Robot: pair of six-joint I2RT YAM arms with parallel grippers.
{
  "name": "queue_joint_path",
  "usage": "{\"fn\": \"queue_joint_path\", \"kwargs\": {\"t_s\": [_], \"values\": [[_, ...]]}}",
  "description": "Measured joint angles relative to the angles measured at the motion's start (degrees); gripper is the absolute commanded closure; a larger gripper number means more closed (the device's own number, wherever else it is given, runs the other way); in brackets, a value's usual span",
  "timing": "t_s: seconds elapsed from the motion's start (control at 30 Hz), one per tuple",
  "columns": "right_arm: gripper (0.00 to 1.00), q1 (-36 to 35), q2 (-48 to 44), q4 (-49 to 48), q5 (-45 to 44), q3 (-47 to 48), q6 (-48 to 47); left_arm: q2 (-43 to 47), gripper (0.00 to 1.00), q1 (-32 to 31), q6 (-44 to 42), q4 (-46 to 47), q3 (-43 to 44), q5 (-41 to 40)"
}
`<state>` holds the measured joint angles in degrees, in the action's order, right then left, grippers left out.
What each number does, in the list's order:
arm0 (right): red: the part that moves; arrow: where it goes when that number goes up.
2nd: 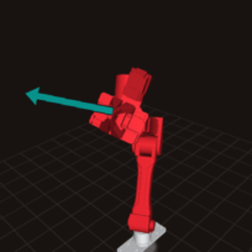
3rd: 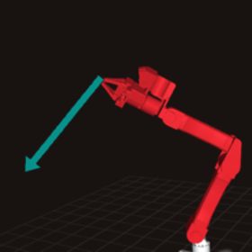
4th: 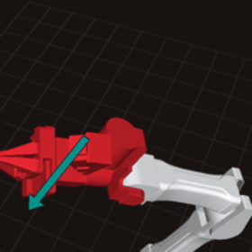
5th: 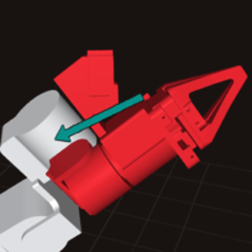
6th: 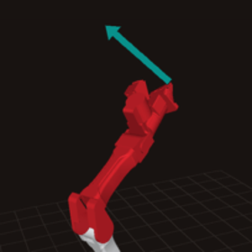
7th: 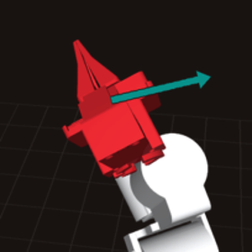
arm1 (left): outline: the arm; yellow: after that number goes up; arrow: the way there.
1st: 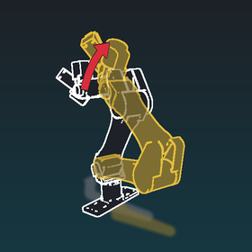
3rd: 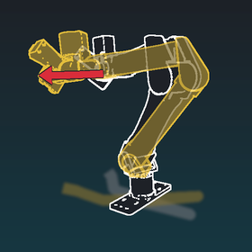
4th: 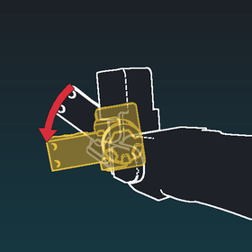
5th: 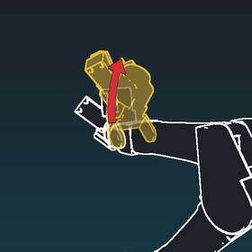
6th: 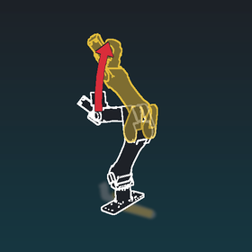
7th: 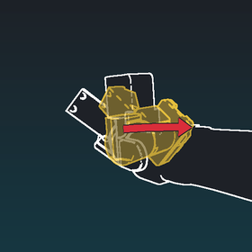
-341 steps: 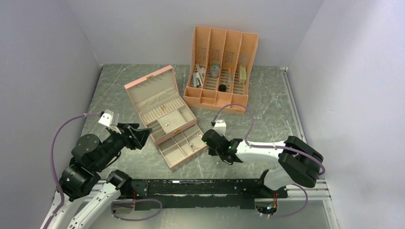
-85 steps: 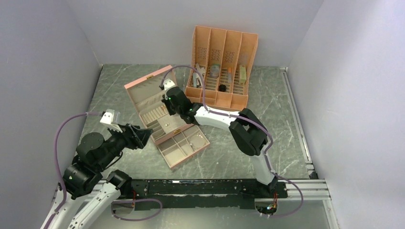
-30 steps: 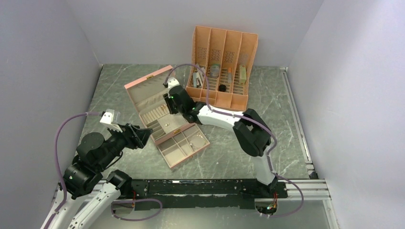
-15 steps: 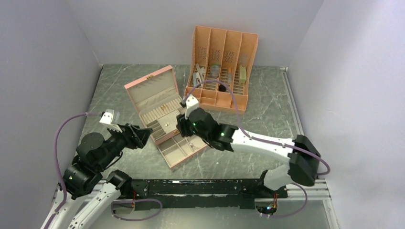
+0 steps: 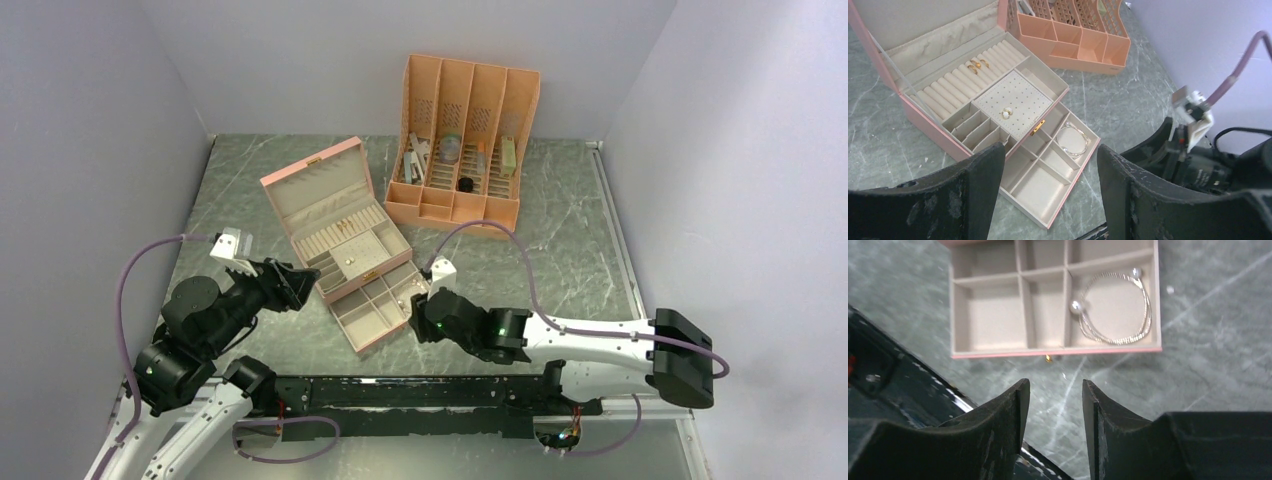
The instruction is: Organize the mixed jewelry
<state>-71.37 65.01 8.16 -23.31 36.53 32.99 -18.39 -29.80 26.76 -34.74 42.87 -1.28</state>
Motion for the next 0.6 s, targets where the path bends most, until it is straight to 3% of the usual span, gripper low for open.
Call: {"fn": "queue_joint_path", "kwargs": {"t_s": [0.6], "values": [[0.56, -2.97, 15.56, -6.71, -0.42, -3.3, 6.08, -0.04, 0.28, 0.0, 0.0, -0.02, 0.0, 0.0]]}}
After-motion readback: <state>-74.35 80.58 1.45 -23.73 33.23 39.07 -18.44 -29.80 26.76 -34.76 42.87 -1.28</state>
